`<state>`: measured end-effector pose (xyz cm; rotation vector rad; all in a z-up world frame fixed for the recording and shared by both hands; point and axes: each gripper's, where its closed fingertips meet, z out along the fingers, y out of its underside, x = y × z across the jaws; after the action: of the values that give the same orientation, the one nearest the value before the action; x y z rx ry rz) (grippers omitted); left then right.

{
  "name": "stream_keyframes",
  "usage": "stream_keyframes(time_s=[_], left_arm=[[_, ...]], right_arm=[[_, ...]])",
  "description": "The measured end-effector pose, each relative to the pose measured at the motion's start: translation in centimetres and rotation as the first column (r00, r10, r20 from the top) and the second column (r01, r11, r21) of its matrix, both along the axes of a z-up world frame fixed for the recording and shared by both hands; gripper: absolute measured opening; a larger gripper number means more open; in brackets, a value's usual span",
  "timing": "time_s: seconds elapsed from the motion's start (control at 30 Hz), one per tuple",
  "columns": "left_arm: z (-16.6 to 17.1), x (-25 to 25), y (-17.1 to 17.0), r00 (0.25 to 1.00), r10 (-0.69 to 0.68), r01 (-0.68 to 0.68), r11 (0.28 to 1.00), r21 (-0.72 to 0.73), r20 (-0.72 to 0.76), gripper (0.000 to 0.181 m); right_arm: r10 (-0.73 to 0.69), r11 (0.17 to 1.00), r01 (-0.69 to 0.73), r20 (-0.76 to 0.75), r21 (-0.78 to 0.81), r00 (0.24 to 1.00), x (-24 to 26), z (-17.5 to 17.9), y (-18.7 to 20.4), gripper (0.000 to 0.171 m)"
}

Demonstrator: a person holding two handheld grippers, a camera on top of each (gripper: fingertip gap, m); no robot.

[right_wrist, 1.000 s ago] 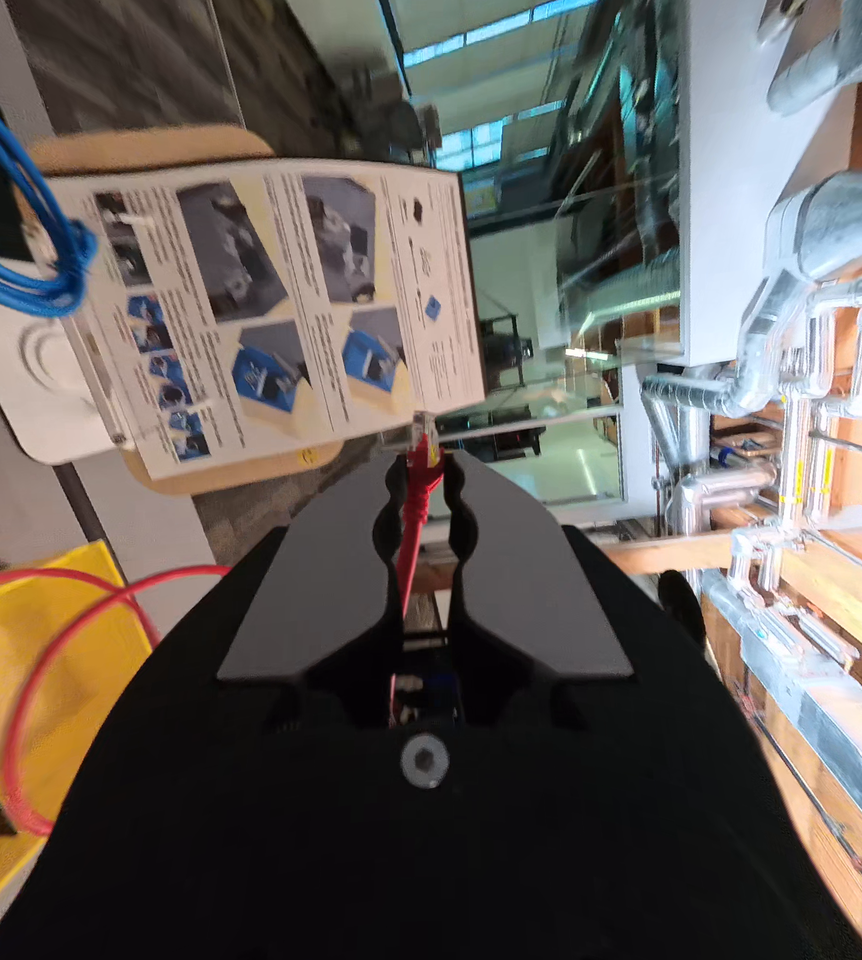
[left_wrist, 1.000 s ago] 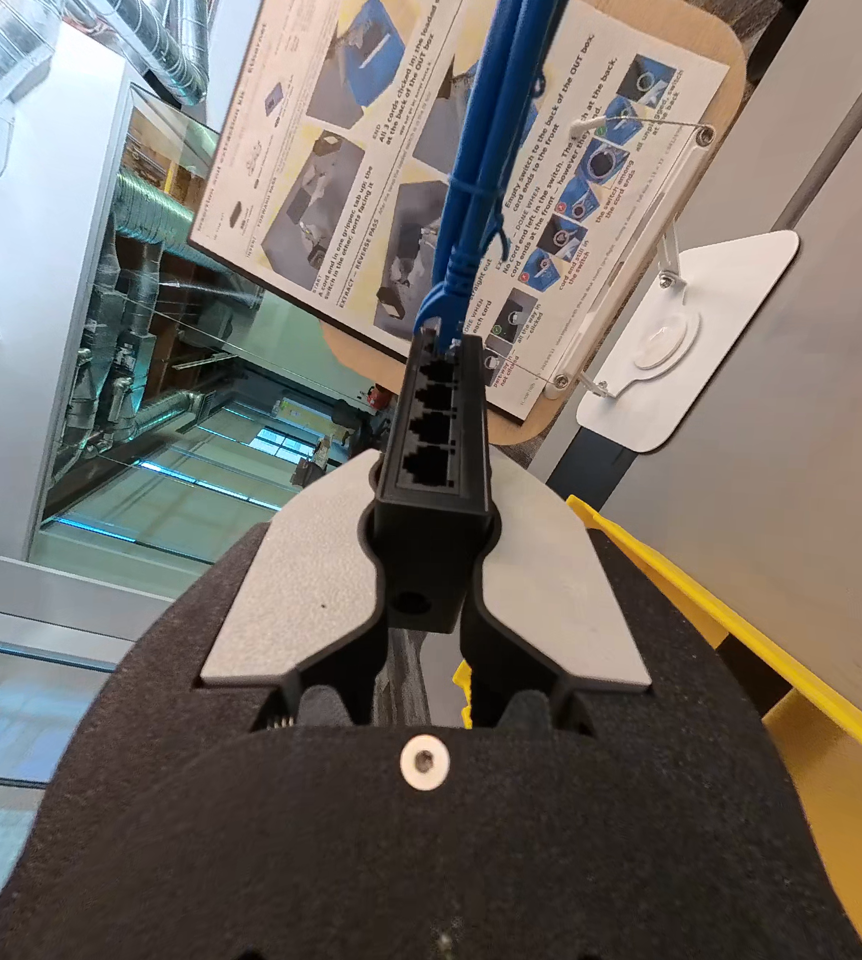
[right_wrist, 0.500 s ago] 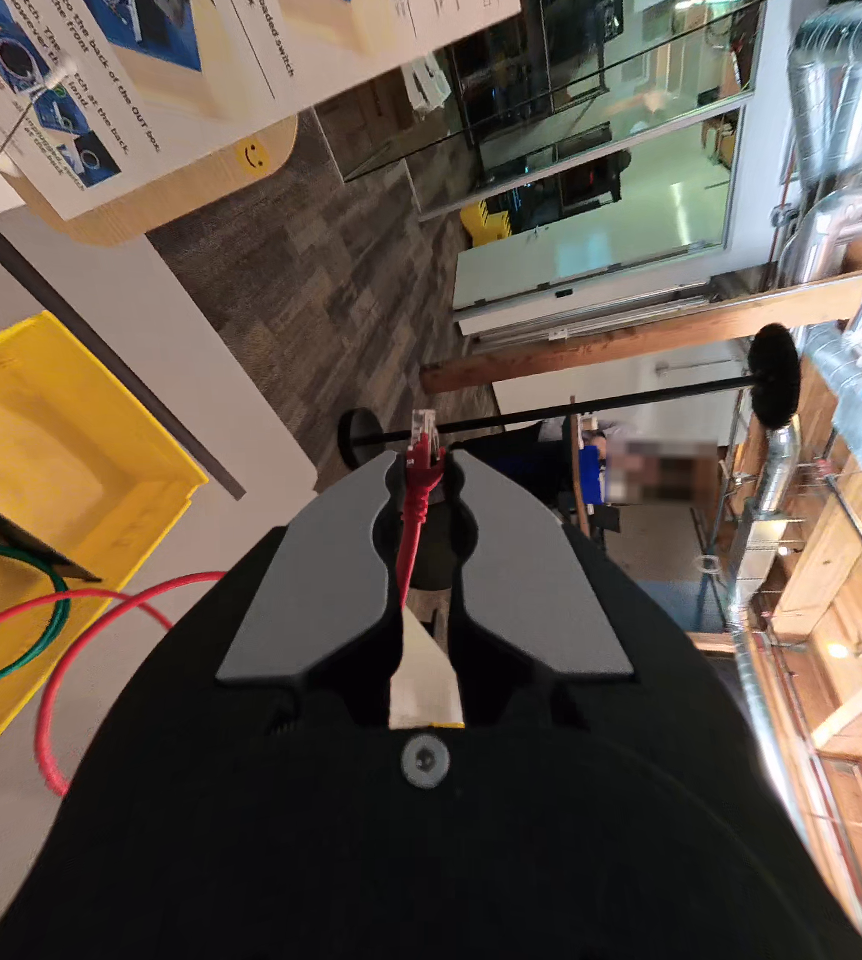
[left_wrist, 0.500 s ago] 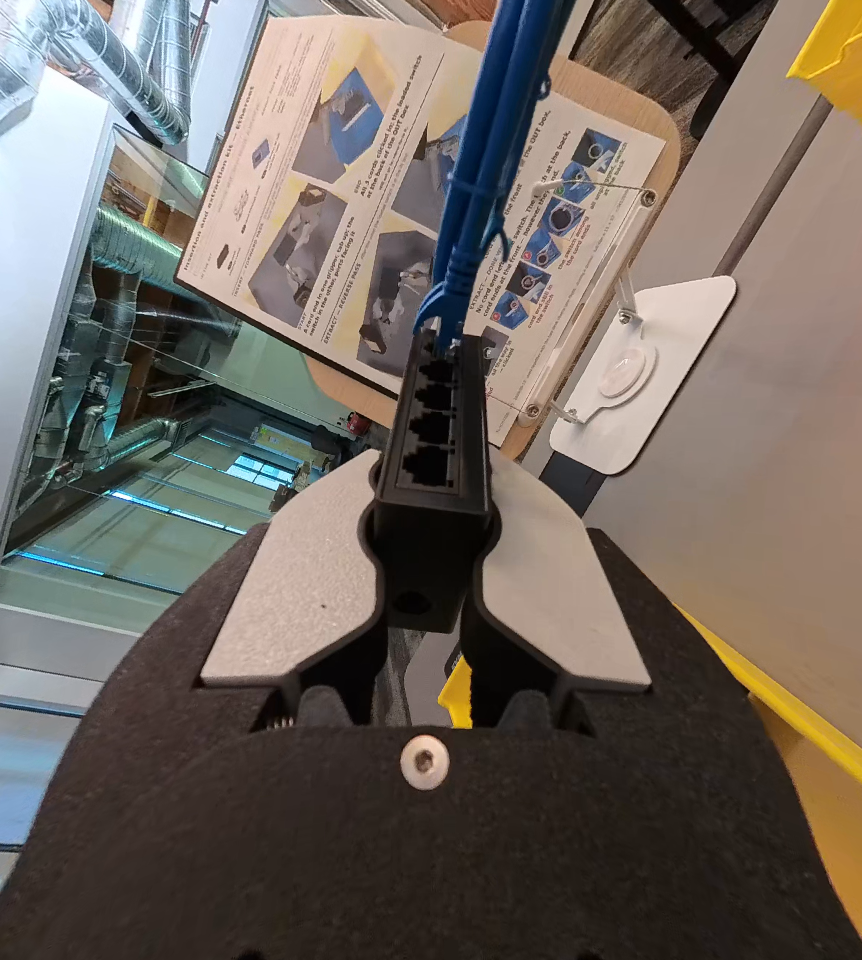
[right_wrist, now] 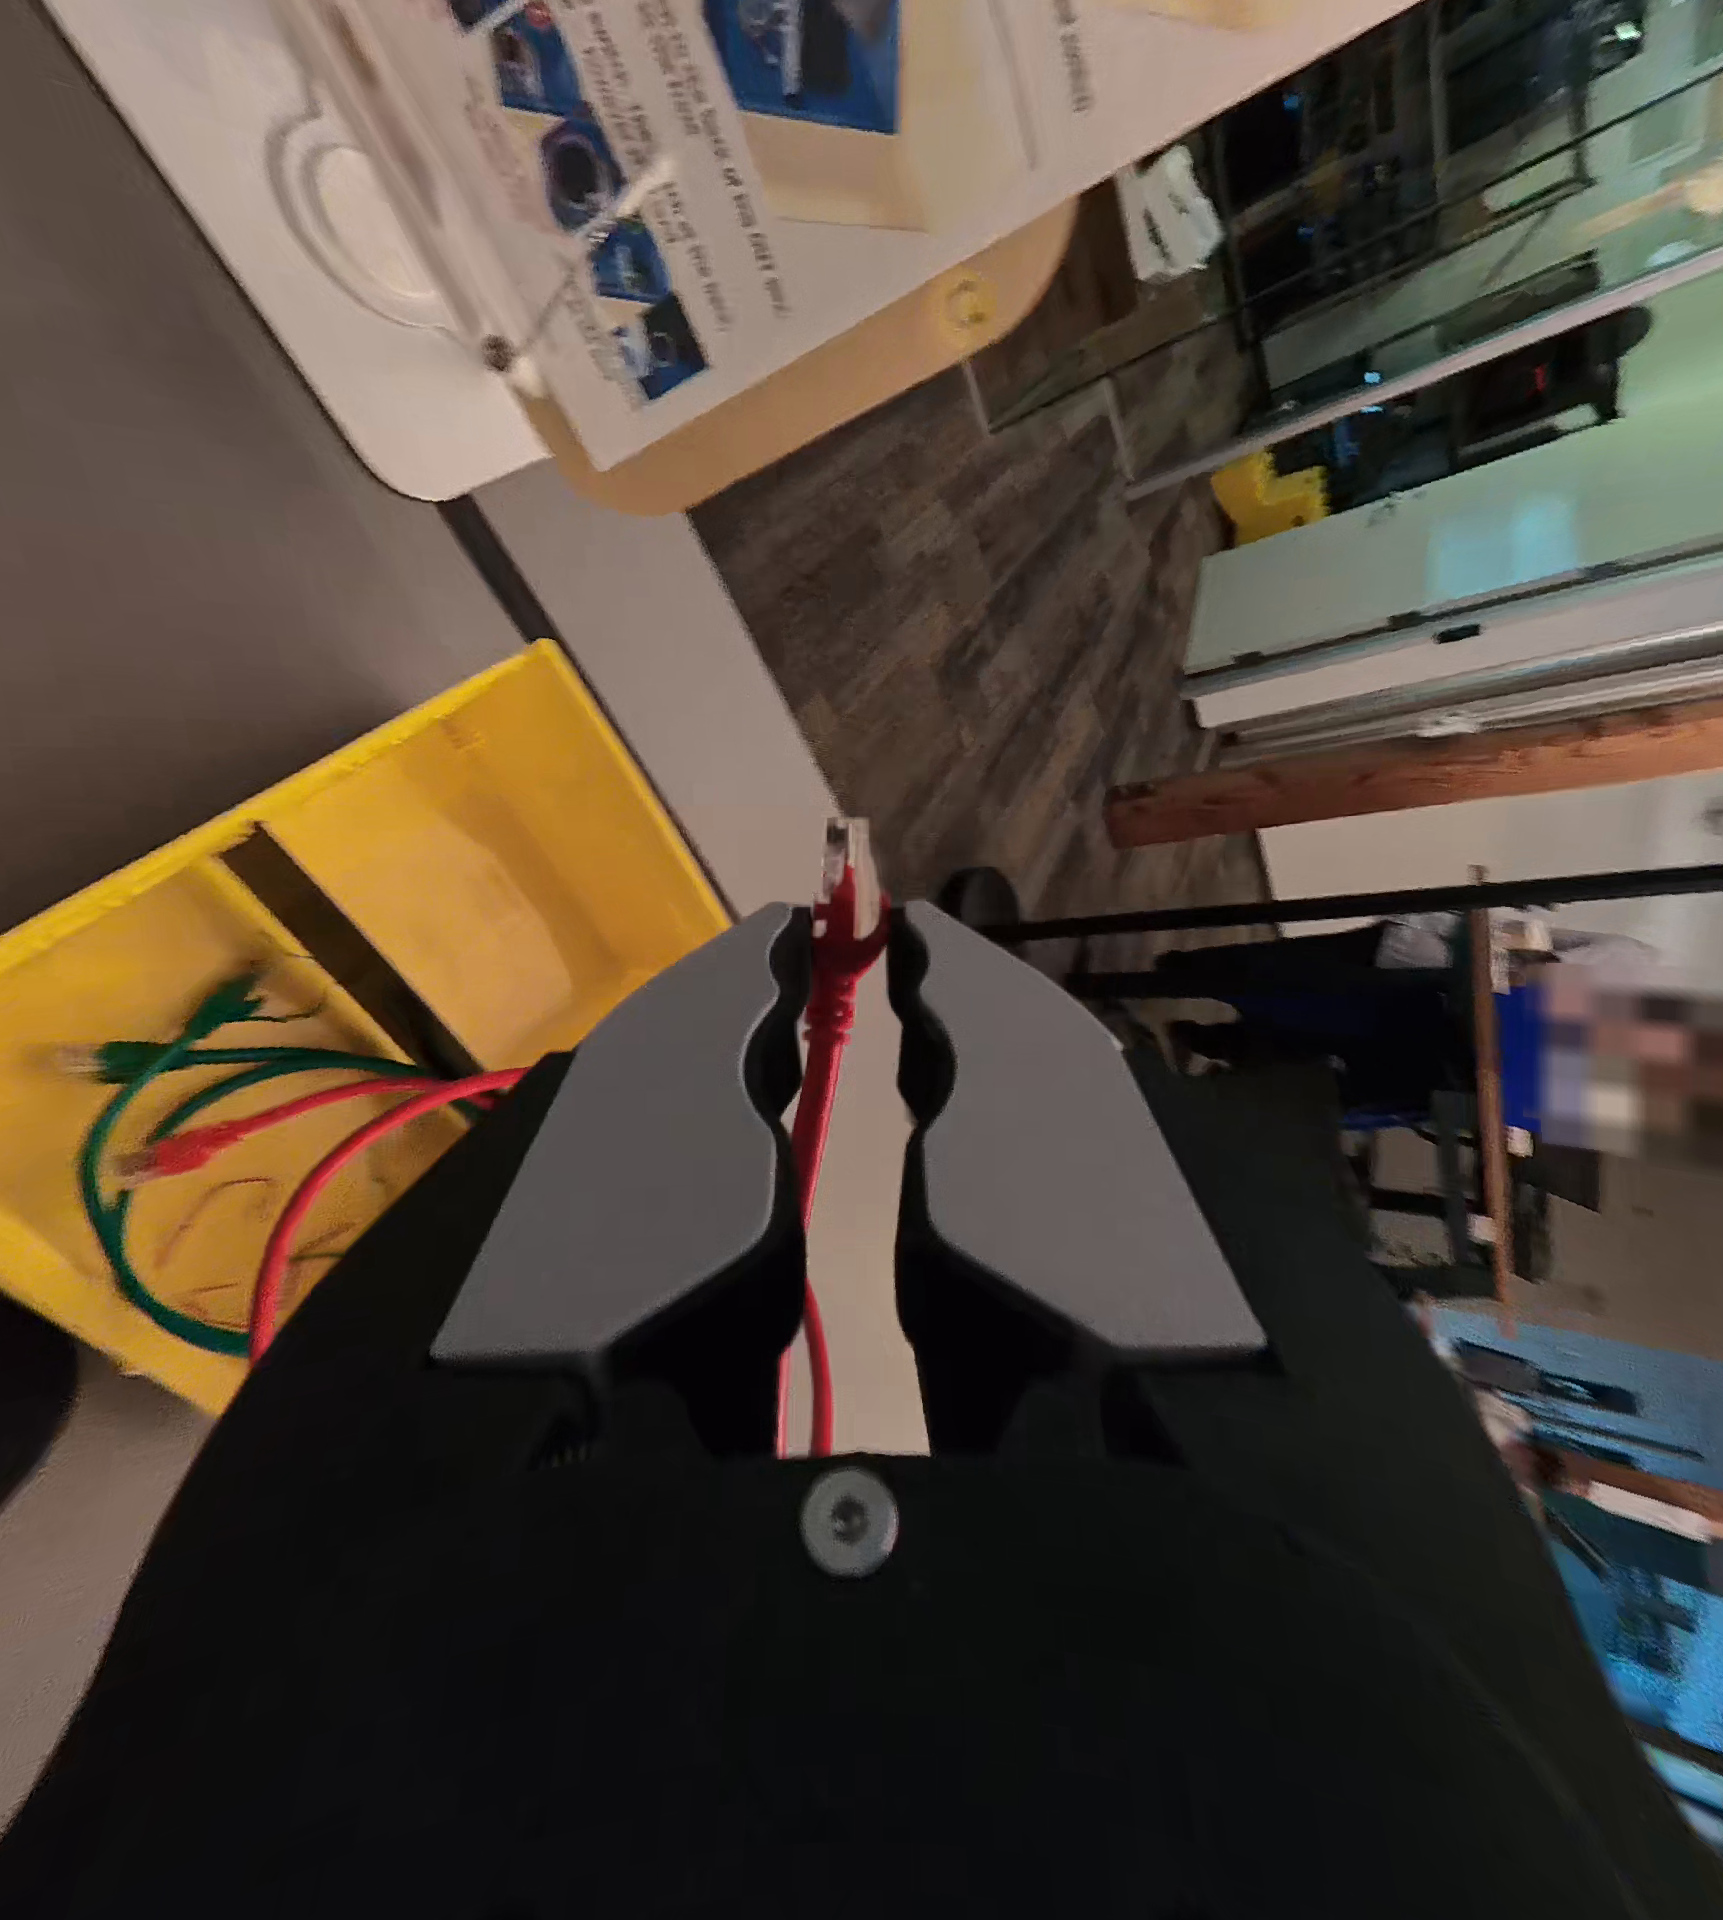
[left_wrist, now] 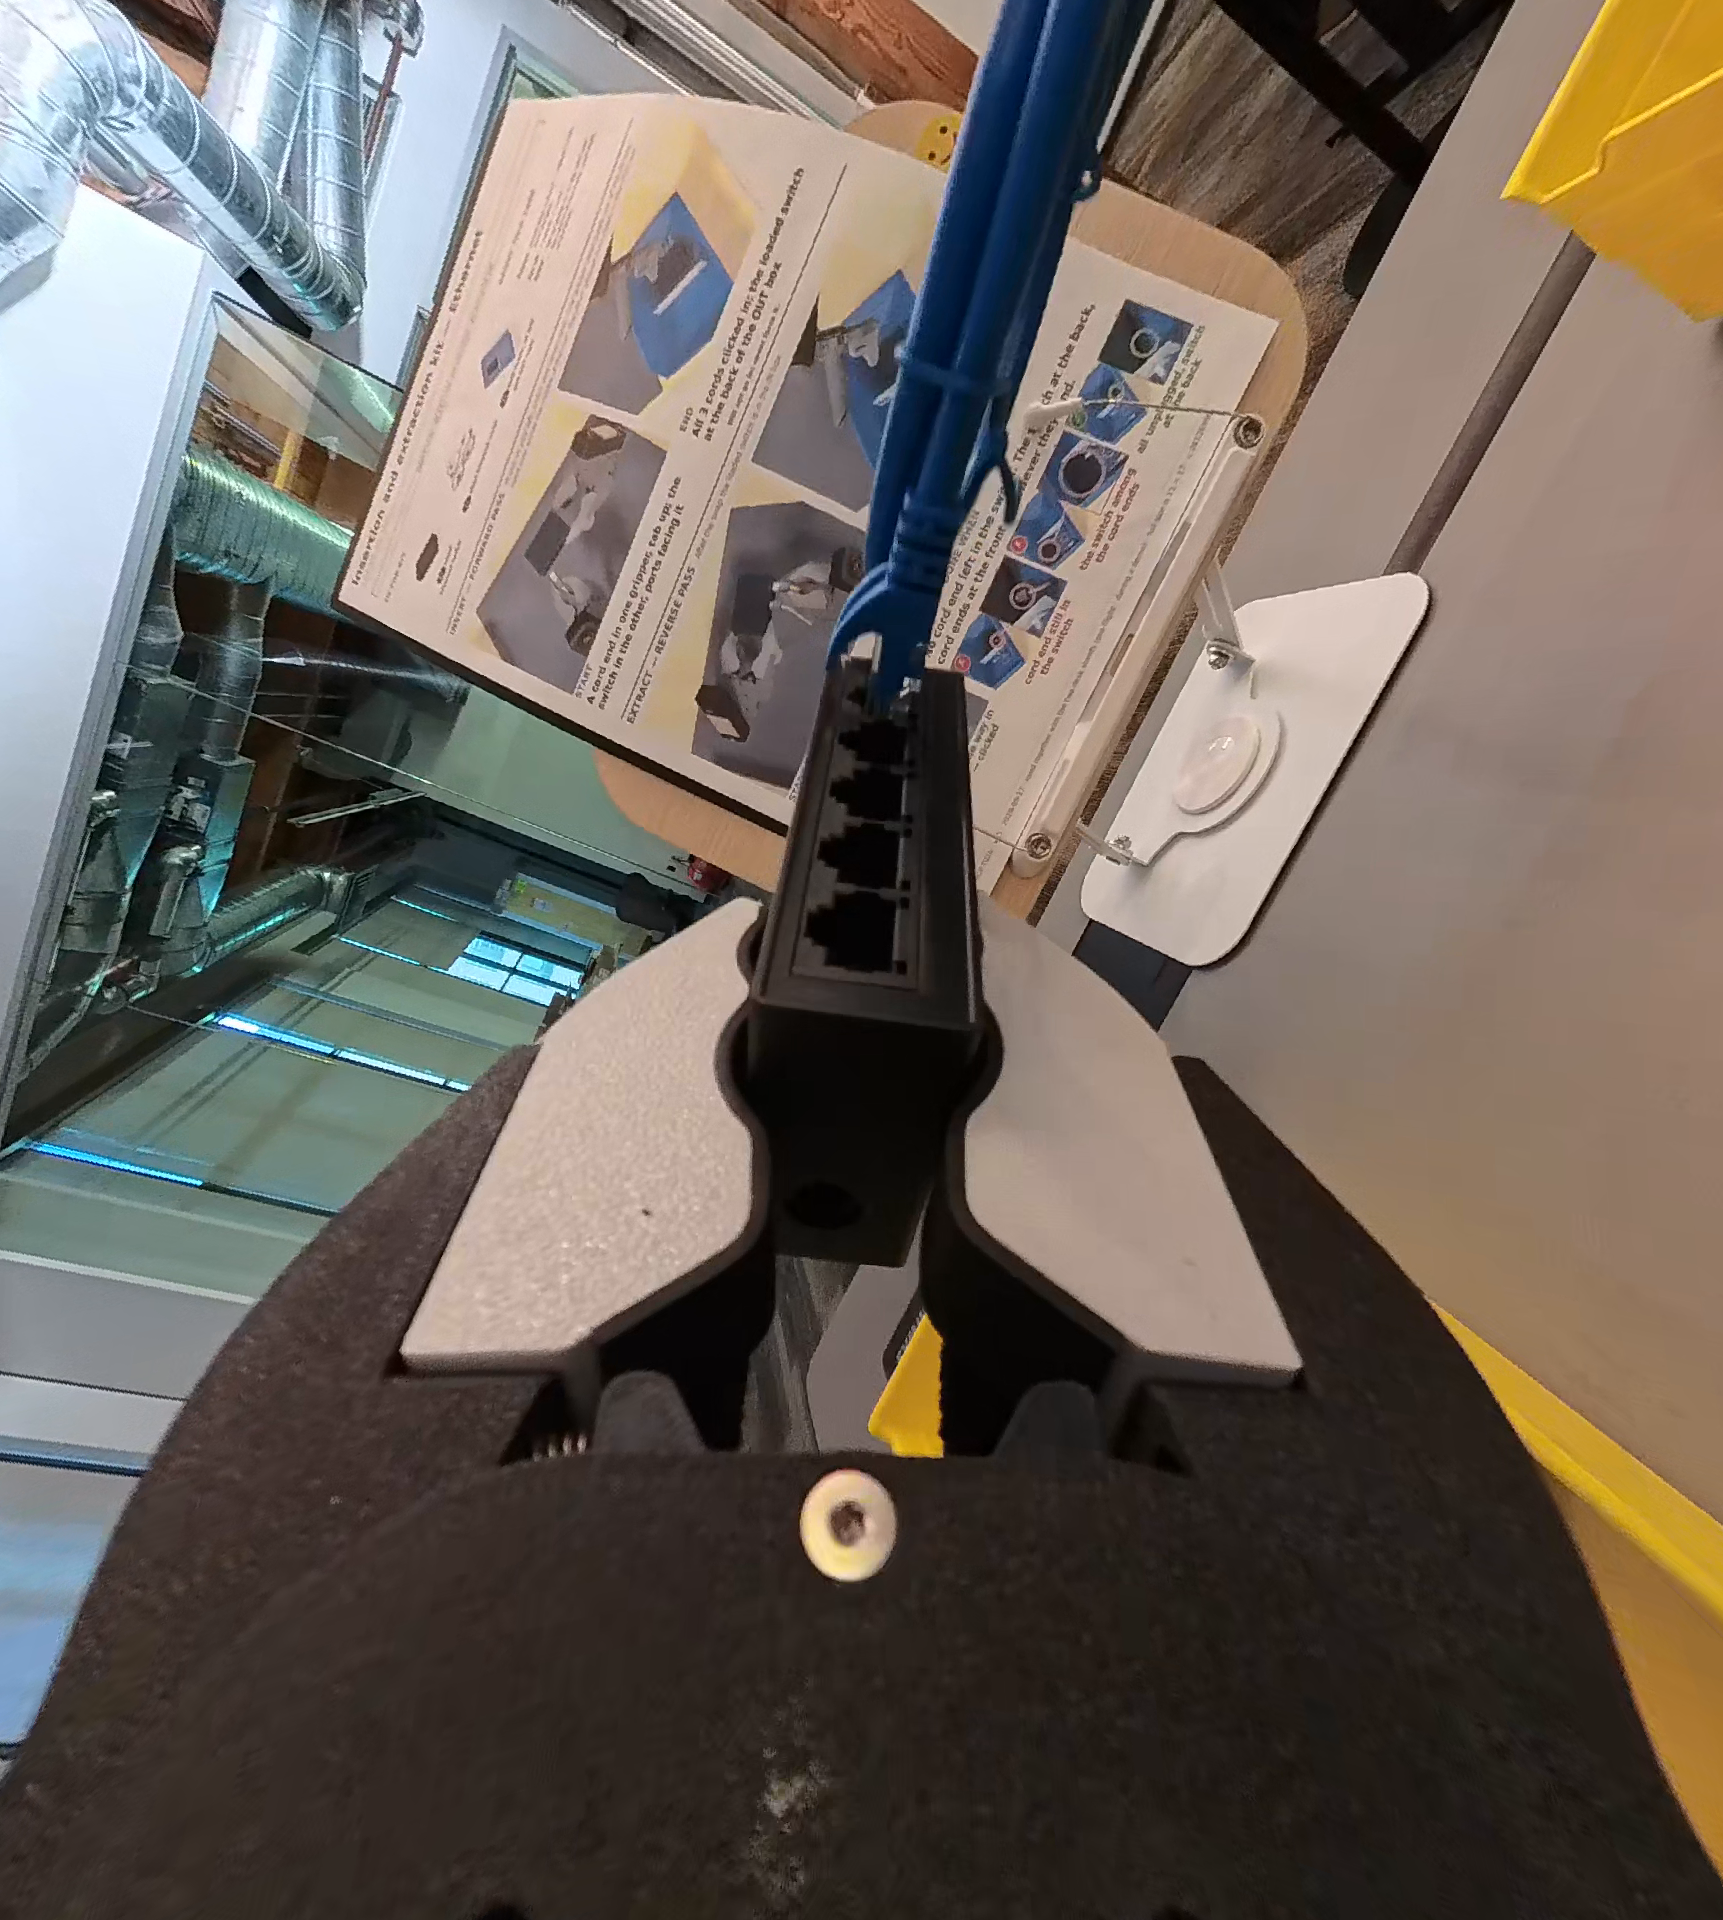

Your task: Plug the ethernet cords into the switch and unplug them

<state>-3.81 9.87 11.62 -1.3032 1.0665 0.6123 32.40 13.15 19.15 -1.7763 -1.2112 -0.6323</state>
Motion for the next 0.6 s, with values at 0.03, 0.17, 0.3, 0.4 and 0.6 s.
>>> stream_keyframes(time_s=[0.03,0.17,0.3,0.4,0.6], left_arm=[[0.0,0.0,0.0,1.000,-0.002,0.002,1.000,0.001,0.002,0.029],[0.1,-0.1,0.0,1.000,-0.001,0.001,1.000,0.000,0.007,0.029],[0.0,-0.2,0.1,1.000,0.005,-0.005,1.000,-0.003,0.003,0.029],[-0.3,0.1,0.2,1.000,0.003,-0.003,1.000,-0.007,-0.008,0.029],[-0.4,0.6,0.1,1.000,-0.007,0.007,1.000,-0.006,-0.019,0.029]], right_arm=[[0.021,0.999,-0.022,-0.031,-0.042,0.999,-0.5,-1.6,-0.2,0.015],[0.078,0.978,-0.108,-0.169,-0.177,0.983,-2.3,-7.7,-1.0,0.015],[0.139,0.953,-0.203,-0.273,-0.225,0.952,-4.7,-11.5,-1.3,0.015],[0.182,0.927,-0.286,-0.376,-0.242,0.908,-7.2,-12.7,-1.5,0.015],[0.093,0.857,-0.148,-0.134,-0.493,0.987,-4.1,-20.6,-2.2,0.015]])
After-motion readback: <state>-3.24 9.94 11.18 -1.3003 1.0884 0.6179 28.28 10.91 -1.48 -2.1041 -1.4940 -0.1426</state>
